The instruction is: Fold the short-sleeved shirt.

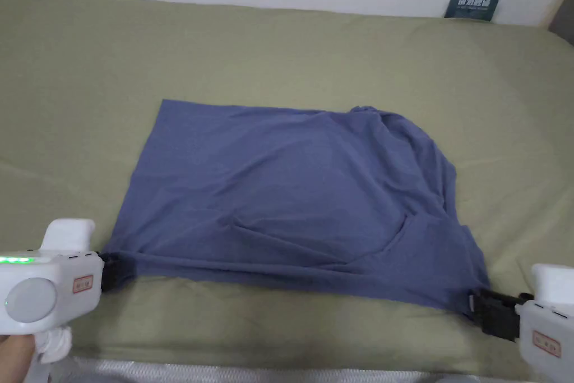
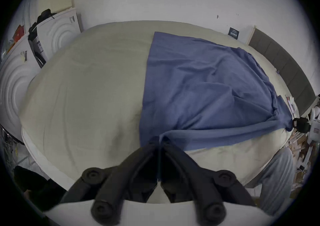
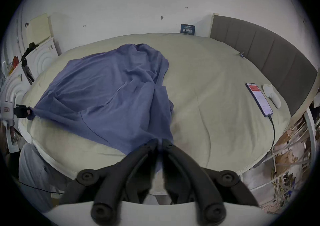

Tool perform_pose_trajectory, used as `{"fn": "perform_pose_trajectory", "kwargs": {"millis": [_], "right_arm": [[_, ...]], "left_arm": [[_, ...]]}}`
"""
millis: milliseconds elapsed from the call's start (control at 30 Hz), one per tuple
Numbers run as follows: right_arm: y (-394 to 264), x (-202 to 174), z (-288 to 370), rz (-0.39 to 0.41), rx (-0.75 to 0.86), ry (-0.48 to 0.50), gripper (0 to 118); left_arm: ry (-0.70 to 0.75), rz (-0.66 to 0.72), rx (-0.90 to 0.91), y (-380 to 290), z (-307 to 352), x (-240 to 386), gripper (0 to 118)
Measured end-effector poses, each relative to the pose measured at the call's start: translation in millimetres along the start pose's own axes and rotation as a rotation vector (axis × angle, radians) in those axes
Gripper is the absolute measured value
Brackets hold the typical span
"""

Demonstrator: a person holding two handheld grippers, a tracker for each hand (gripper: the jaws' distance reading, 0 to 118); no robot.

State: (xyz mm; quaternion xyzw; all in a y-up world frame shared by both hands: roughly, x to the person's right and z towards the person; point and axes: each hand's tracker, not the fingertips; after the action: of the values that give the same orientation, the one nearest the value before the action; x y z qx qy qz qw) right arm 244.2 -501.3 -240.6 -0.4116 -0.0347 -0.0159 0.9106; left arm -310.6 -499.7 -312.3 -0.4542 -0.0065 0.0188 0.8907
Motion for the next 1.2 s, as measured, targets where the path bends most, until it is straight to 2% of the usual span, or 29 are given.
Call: {"fn": "perform_pose_trajectory", "kwargs": {"millis": [33,67,100,167,200,233,267,300,400,533,767,933,1167,1200], "right_arm": [[0,1,-6,0.002,-0.037,0.012,91],[-5,2,-3,0.008,0.000,-0.019,118],[-5,-2,-5,0.017,-0.013,0.010,111],[-5,-3,-10,0.014,-0.038,-0.013,103],[-5,2,-17,0.009,-0.034,-0.005,91],[-5,4,-19,0.008,-0.034,-0.005,68],[-4,4,-21,0.008,-0.041,-0.006,33],[-3,4,-19,0.002,-0.035,0.005,15],[14,2,-6,-0.012,0.017,0.019,14],[53,0,-4,0.010,0.073,0.025,14],[141,-1,-41,0.056,0.128,0.002,14],[186,-12,-94,0.089,0.093,-0.036,14],[200,-17,-172,0.094,-0.029,-0.065,15],[198,-17,-176,0.088,-0.032,-0.069,17]], "left_arm": [[0.002,-0.002,0.004,-1,0,-1,1],[0.007,-0.007,0.003,-1,1,-1,1],[0.007,-0.005,0.003,-1,1,-1,1],[0.004,0.012,0.014,0,5,-2,1],[0.006,0.018,0.015,0,6,-3,1],[0.007,0.023,0.015,1,7,-3,1],[0.003,0.025,0.016,2,9,-3,1],[-0.001,0.030,0.015,4,10,-4,1],[0.001,0.020,0.031,15,16,-5,1],[0.007,0.006,0.074,43,19,-5,1],[0.015,-0.019,0.108,123,-7,3,1],[0.018,-0.002,0.065,168,-56,5,1],[0.056,-0.043,-0.022,190,-120,17,1],[0.056,-0.043,-0.024,190,-124,18,7]]}}
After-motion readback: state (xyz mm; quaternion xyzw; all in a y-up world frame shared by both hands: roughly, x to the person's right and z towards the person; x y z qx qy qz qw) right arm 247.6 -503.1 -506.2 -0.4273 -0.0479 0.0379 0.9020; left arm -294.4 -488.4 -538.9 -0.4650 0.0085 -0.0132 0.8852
